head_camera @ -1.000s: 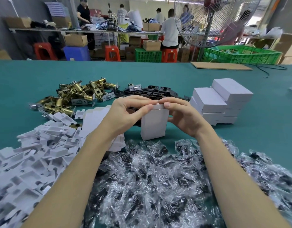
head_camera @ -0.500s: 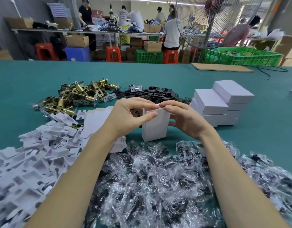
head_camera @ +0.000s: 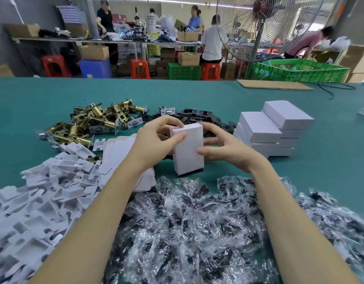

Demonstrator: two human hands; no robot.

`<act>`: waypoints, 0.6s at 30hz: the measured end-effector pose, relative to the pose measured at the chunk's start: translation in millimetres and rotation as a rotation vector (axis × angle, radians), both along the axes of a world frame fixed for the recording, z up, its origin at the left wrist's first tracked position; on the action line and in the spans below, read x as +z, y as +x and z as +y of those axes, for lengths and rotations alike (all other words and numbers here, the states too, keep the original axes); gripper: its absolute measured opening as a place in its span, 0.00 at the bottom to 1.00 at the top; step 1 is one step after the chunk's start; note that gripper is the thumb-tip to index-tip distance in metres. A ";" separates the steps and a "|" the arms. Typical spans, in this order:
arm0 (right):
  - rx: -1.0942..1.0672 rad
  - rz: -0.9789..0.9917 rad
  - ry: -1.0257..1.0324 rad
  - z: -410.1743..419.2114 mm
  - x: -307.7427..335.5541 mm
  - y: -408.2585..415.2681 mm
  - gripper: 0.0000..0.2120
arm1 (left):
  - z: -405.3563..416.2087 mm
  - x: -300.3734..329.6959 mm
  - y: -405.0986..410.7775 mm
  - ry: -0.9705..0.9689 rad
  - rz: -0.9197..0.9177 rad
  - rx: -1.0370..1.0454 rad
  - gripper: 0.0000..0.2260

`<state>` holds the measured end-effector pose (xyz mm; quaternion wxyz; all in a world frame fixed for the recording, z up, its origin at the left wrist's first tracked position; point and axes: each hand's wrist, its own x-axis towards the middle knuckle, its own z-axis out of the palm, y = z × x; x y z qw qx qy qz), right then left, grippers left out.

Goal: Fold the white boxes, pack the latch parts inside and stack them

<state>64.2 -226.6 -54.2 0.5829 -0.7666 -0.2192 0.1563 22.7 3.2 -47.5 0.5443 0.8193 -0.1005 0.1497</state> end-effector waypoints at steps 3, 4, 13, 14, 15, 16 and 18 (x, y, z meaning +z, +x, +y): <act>-0.036 0.112 -0.041 -0.9 0.9 1.2 0.24 | -3.2 3.8 0.8 -0.255 0.205 0.085 0.05; -0.061 0.140 0.007 -1.1 3.5 1.4 0.21 | -5.7 5.8 0.2 -0.364 0.293 0.106 0.05; -0.300 0.119 0.056 8.8 29.3 1.7 0.08 | -29.6 15.4 -8.7 -0.722 0.723 -0.054 0.12; -0.305 0.103 0.042 9.4 32.6 0.8 0.08 | -31.9 15.0 -9.7 -0.731 0.738 -0.069 0.13; -0.294 0.078 0.023 9.3 35.8 -0.7 0.09 | -33.3 14.6 -10.4 -0.745 0.752 -0.081 0.15; -0.272 0.052 0.011 9.1 39.1 -2.7 0.10 | -34.5 13.9 -10.8 -0.761 0.766 -0.089 0.15; -0.227 0.018 0.021 10.0 42.7 -6.2 0.12 | -36.7 12.7 -11.3 -0.791 0.784 -0.091 0.16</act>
